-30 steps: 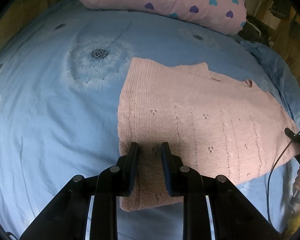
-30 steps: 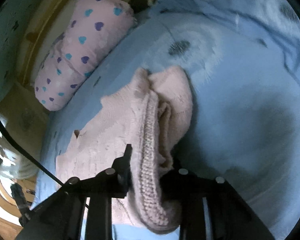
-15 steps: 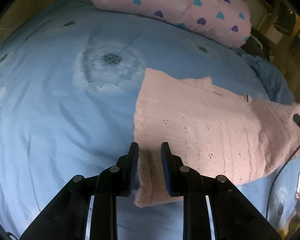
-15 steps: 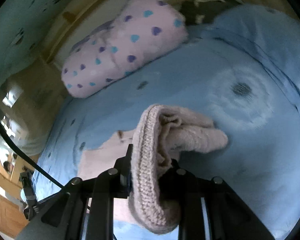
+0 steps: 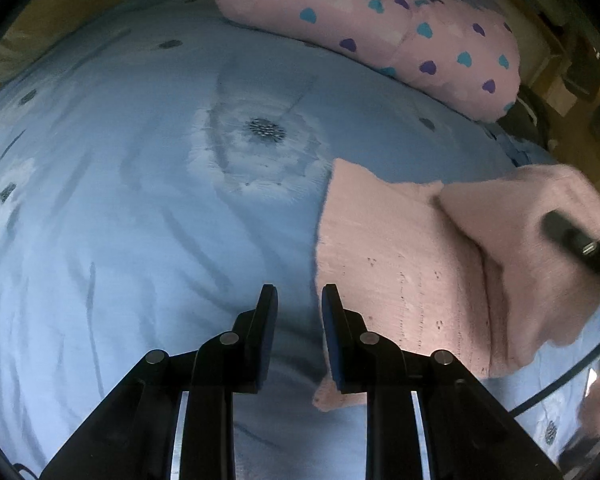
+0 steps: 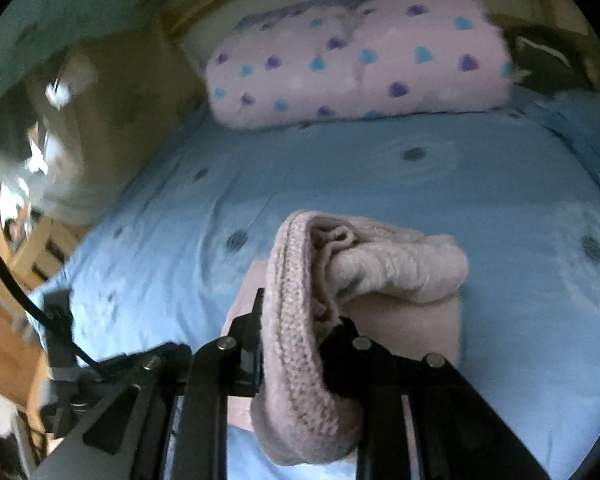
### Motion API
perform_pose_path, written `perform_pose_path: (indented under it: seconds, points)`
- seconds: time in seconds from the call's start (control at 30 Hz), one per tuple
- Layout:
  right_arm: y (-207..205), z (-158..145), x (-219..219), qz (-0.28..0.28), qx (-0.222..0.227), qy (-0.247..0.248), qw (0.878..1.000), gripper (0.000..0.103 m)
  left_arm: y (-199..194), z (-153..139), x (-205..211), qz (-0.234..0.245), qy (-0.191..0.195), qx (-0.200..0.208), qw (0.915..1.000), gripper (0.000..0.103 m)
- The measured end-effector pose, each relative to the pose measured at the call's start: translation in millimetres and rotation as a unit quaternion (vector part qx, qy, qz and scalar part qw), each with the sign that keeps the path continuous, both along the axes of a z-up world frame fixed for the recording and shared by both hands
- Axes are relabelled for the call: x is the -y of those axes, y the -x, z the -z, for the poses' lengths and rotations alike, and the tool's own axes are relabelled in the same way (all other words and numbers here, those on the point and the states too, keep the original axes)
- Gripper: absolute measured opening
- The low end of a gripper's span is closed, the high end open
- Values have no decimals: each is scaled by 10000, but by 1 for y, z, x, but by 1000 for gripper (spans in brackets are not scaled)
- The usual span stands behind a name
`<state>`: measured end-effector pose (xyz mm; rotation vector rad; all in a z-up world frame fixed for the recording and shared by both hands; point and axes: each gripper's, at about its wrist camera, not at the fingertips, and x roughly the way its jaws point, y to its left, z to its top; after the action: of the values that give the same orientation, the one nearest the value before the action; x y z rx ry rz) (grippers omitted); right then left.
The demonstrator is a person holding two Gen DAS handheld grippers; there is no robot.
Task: Fold small clothes
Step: 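Release the folded cardigan with the right tool and pat it flat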
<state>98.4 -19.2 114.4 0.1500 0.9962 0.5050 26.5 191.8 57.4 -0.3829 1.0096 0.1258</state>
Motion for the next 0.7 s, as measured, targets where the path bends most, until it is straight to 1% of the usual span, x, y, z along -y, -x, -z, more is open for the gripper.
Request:
perform_pose_path:
  seconds: [0.13, 0.23, 0.3, 0.33, 0.37, 0.4, 0.5, 0.6, 0.7]
  points:
    - [2, 34, -46, -463, -326, 223, 9981, 23, 3, 2, -16, -167, 73, -30, 9998, 17]
    - [6, 54, -63, -651, -464, 338, 9962, 23, 7, 3, -30, -307, 220, -28, 9993, 17]
    - [11, 62, -70, -801, -511, 376, 9948, 27, 9, 3, -36, -368, 267, -16, 9990, 17]
    - [12, 64, -71, -845, -523, 354, 9944, 29, 11, 3, -39, -397, 276, -11, 9988, 17]
    - [15, 65, -72, -884, -540, 318, 9941, 36, 12, 3, -40, -405, 277, -3, 9988, 17]
    - [17, 63, -72, -913, -531, 285, 9940, 41, 12, 3, -41, -406, 276, 0, 9988, 17]
    - [24, 57, -70, -1018, -463, 208, 9935, 48, 15, 3, -41, -395, 293, 7, 9988, 17]
    - [34, 50, -66, -1208, -548, -70, 9911, 48, 15, 2, -38, -348, 291, 26, 9990, 17]
    - [45, 42, -63, -1306, -511, -90, 9901, 48, 17, 1, -35, -279, 280, 47, 9992, 17]
